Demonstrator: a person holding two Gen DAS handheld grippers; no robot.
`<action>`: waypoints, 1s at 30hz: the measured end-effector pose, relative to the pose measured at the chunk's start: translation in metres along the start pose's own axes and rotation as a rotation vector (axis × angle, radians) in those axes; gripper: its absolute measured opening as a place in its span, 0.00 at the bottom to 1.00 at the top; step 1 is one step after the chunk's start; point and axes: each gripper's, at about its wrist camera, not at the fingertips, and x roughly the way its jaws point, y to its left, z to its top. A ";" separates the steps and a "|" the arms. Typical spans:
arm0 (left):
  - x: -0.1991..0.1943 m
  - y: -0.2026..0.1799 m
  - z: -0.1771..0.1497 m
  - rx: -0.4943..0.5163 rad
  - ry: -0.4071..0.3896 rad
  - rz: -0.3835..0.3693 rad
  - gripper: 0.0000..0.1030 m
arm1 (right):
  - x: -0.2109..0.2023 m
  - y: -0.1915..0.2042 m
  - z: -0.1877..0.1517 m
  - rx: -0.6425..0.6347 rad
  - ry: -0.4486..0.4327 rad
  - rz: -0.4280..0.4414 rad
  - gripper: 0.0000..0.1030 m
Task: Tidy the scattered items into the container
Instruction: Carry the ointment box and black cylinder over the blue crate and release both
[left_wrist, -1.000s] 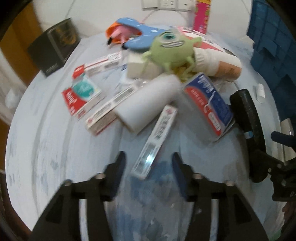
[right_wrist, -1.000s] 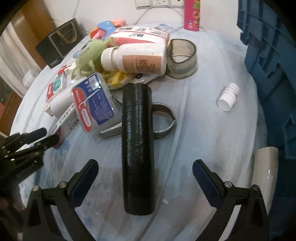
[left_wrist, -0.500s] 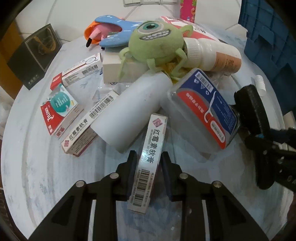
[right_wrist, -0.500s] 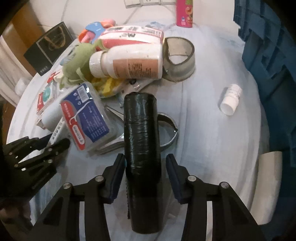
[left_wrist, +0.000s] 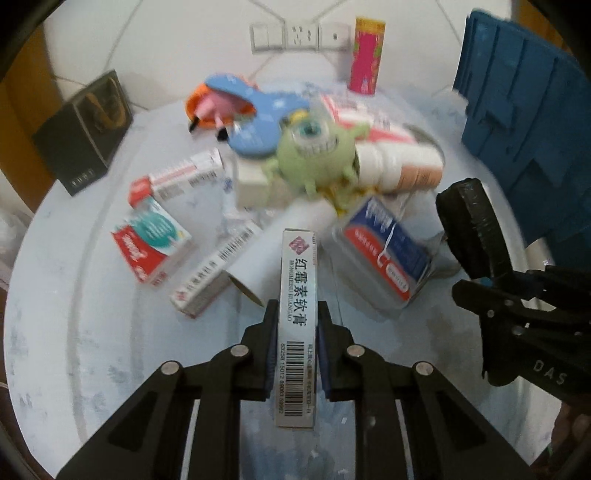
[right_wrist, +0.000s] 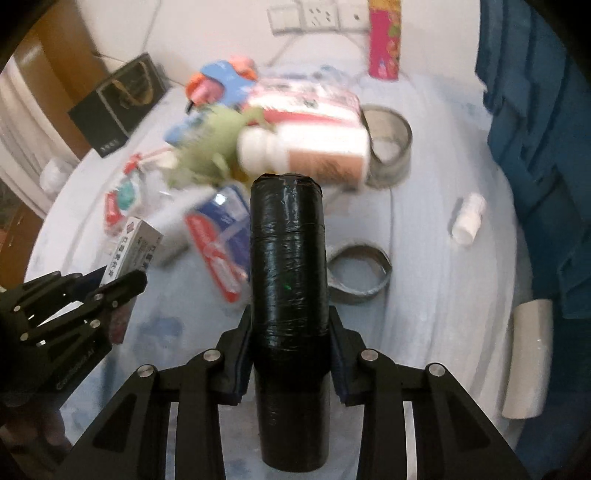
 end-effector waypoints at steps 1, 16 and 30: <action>-0.010 0.001 0.000 -0.002 -0.016 -0.001 0.18 | -0.008 0.005 0.002 -0.006 -0.014 -0.001 0.33; -0.168 -0.013 0.035 0.067 -0.325 -0.090 0.18 | -0.189 0.053 0.019 -0.049 -0.335 -0.098 0.33; -0.291 -0.193 0.072 0.240 -0.557 -0.262 0.18 | -0.393 -0.055 -0.023 0.071 -0.656 -0.294 0.33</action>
